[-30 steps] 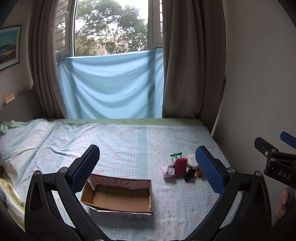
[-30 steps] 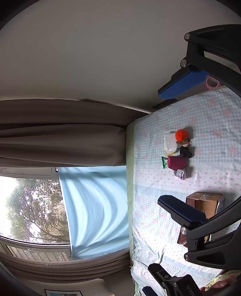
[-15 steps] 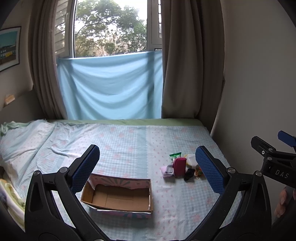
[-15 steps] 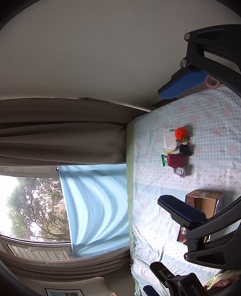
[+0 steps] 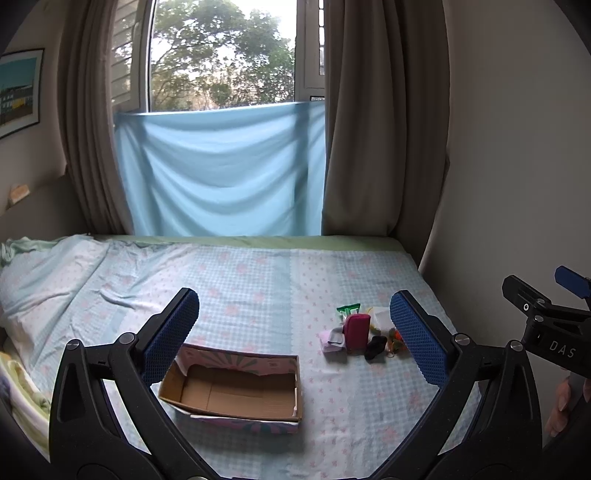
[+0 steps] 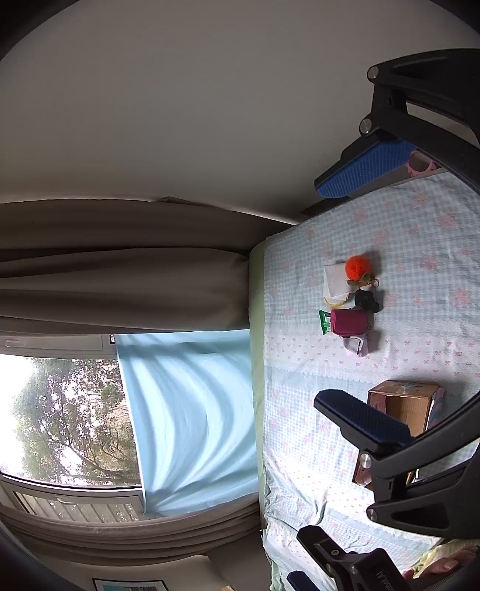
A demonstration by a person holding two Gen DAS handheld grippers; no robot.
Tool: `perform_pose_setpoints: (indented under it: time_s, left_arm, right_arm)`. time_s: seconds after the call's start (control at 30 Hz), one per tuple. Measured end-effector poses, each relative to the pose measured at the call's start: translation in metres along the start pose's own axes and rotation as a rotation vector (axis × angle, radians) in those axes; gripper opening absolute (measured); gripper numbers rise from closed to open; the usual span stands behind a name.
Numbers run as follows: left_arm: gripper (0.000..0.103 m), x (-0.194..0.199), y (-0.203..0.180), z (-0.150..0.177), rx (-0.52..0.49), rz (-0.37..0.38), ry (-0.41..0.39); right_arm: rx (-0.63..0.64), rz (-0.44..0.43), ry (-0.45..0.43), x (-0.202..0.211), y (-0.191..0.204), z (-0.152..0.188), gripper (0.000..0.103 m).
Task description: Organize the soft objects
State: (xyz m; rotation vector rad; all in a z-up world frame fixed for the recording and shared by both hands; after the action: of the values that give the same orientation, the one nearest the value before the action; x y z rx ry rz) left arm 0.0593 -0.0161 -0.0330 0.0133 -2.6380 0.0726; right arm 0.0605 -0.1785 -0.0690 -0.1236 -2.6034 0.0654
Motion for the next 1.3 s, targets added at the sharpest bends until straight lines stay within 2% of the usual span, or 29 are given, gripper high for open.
perform_pose_setpoints:
  time_s: [1.3]
  left_arm:
    - [0.103,-0.0071,0.0050,-0.0023,0.007,0.004,0.025]
  right_arm:
    - [0.000,0.008,0.007,0.0030,0.0022,-0.0005,0.103]
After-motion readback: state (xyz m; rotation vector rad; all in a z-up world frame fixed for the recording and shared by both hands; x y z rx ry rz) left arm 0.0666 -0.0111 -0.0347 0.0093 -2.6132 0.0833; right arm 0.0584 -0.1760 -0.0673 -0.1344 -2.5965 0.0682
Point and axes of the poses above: each gripper's, at about its wrist camera, not at the fingertips, and x roughly against the way its jaws point, y to its left, z to its underside, the point moved 10 cm from there along -x, roughly the way its jaws point, and after that the axes turned 2 degrees about x, right-handed, at the moved point
